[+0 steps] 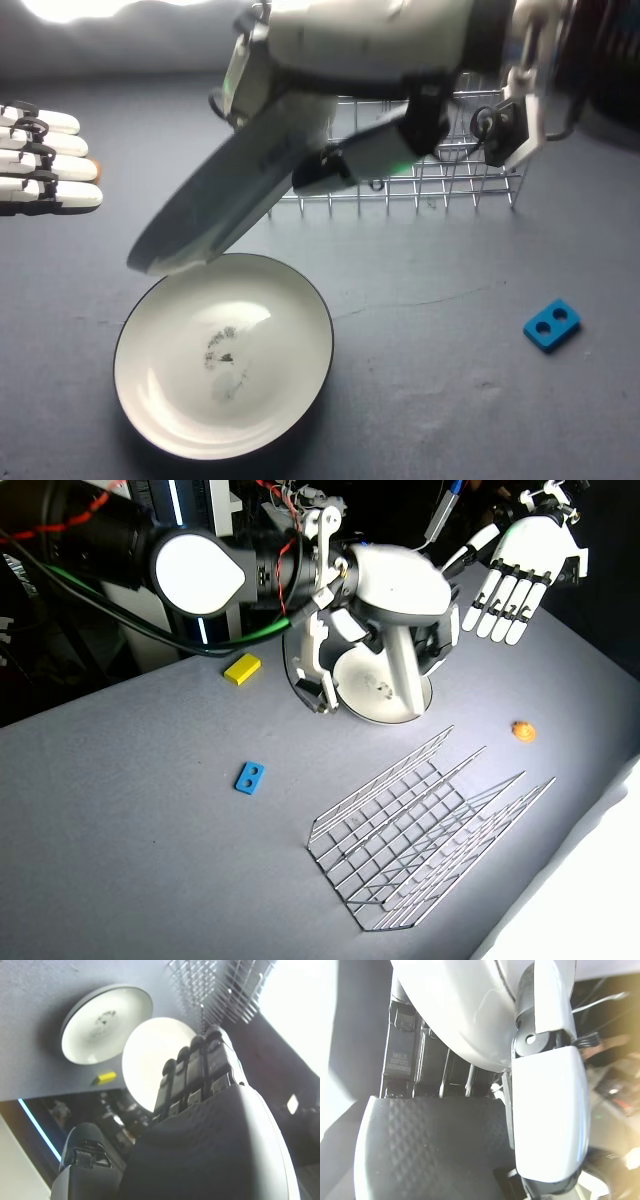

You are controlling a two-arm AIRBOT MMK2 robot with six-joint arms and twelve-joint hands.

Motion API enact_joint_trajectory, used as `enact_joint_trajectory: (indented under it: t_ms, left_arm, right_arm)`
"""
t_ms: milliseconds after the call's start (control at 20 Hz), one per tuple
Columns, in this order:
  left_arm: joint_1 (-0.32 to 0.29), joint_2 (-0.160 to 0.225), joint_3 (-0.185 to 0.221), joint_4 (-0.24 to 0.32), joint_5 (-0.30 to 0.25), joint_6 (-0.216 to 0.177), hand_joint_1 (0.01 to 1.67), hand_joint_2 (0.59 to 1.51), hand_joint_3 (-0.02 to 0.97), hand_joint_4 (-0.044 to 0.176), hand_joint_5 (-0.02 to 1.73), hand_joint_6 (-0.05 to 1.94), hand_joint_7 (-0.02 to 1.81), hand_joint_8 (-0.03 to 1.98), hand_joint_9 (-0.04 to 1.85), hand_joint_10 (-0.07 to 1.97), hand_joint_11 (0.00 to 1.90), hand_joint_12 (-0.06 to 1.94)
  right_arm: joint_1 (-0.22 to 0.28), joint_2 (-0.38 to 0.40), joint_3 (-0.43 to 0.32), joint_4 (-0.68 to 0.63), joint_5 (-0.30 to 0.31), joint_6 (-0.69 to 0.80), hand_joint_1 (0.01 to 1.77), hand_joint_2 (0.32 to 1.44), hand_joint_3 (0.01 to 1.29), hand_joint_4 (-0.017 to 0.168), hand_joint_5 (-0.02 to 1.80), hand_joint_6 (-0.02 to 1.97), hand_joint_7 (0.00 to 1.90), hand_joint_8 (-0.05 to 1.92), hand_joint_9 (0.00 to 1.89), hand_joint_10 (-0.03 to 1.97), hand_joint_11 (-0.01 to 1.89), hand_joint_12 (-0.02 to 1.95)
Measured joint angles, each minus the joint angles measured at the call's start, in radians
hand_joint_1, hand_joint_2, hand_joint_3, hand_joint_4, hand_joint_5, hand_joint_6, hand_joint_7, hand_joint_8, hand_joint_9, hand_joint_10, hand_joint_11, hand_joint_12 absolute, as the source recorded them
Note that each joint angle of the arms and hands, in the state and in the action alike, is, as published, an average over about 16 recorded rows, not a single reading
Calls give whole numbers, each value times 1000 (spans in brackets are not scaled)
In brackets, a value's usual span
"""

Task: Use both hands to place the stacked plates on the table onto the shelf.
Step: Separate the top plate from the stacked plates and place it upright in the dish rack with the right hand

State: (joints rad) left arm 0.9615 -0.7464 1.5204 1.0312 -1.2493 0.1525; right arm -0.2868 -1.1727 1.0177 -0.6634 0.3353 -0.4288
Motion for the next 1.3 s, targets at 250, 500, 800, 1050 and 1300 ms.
enact_joint_trajectory:
  t_ms: [250,500,800,1050,1300]
  left_arm:
    - [-3,4,1,19,-8,0,15,1122,15,6,29,14,43,-1,22,7,15,0]
    - [-5,6,0,27,-8,0,15,1122,14,6,33,15,49,-1,23,7,16,0]
    - [-8,7,-5,44,-8,21,16,1122,14,6,38,15,51,-2,23,7,15,0]
    - [-11,1,-10,67,-24,63,16,1122,14,6,43,15,53,-2,24,7,15,0]
    - [-13,-8,-12,120,-72,108,16,1122,15,6,48,14,55,-1,22,7,16,0]
  right_arm:
    - [78,22,45,-103,-14,315,1204,953,13,20,1068,772,1244,510,1375,17,950,930]
    - [139,35,97,-186,-45,586,1206,952,13,20,1076,742,1258,474,1379,17,966,907]
    - [184,47,150,-190,-105,730,1208,952,13,19,1083,712,1267,454,1383,17,974,912]
    - [199,50,192,-186,-149,787,1209,952,12,17,1084,708,1255,481,1375,17,976,923]
    - [204,45,233,-186,-184,813,1213,952,12,15,1079,719,1243,508,1374,17,977,945]
